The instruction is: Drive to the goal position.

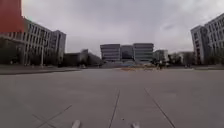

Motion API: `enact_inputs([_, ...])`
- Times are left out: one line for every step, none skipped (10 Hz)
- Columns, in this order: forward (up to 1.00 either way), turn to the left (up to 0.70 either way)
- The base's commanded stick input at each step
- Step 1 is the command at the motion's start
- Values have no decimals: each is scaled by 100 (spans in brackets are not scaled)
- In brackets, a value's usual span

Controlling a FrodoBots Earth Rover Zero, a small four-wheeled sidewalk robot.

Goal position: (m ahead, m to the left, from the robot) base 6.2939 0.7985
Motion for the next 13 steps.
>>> enact_inputs([70,0])
enact_inputs([70,0])
enact_inputs([70,0])
enact_inputs([70,0])
enact_inputs([70,0])
enact_inputs([70,0])
enact_inputs([70,0])
enact_inputs([70,0])
enact_inputs([70,0])
enact_inputs([70,0])
enact_inputs([70,0])
enact_inputs([70,0])
enact_inputs([70,0])
